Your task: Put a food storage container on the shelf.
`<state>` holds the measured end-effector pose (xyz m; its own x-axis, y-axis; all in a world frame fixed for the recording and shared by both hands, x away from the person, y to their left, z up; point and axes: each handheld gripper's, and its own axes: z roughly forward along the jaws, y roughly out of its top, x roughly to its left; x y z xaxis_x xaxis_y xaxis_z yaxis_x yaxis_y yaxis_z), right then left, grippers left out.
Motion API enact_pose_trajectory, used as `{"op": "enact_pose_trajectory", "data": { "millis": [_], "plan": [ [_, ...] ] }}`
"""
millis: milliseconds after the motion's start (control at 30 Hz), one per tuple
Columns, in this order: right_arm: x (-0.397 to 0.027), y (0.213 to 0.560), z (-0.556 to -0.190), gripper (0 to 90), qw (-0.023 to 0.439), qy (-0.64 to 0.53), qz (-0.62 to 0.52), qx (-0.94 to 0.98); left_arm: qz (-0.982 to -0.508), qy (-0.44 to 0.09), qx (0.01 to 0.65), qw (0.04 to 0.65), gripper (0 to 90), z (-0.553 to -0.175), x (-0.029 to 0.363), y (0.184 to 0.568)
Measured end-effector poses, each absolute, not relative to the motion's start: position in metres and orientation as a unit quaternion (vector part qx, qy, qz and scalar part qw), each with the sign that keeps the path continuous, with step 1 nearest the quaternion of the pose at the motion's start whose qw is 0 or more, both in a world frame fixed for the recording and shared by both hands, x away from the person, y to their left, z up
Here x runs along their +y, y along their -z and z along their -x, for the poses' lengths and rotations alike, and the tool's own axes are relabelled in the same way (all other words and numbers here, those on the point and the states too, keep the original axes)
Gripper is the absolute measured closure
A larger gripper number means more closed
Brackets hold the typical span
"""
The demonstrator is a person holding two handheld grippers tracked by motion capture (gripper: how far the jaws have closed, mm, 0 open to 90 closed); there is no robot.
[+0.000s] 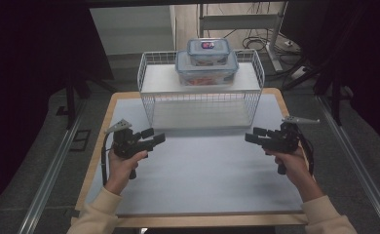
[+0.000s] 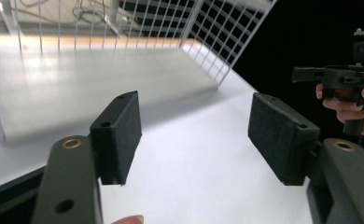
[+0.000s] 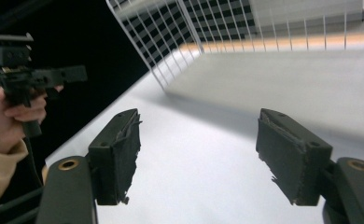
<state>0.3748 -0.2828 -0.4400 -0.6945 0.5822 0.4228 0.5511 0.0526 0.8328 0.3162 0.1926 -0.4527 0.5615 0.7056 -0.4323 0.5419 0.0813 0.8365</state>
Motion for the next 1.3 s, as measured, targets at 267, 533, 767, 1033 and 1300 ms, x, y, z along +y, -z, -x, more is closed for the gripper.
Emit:
{"op": "enact_pose_trajectory", "data": {
  "millis": [267,533,767,1033,1300],
  "plan": [
    [-0.288,0.484,-0.354,27.1,0.014,-0.544,-0.406,0.734,-0.695,-0.049,0.478,0.535,28.8,-0.306,0.185,0.495],
    [-0.283,0.501,-0.346,25.5,0.026,-0.517,-0.406,0.753,-0.725,-0.046,0.475,0.496,26.2,-0.3,0.172,0.518],
    [-0.279,0.506,-0.345,25.0,0.031,-0.505,-0.401,0.764,-0.718,-0.042,0.485,0.498,25.7,-0.301,0.176,0.519],
    [-0.28,0.505,-0.346,24.6,0.031,-0.509,-0.402,0.761,-0.716,-0.036,0.478,0.508,24.4,-0.301,0.177,0.52],
    [-0.281,0.505,-0.346,24.3,0.032,-0.509,-0.402,0.761,-0.718,-0.041,0.479,0.504,24.3,-0.301,0.177,0.52]
  ]
}}
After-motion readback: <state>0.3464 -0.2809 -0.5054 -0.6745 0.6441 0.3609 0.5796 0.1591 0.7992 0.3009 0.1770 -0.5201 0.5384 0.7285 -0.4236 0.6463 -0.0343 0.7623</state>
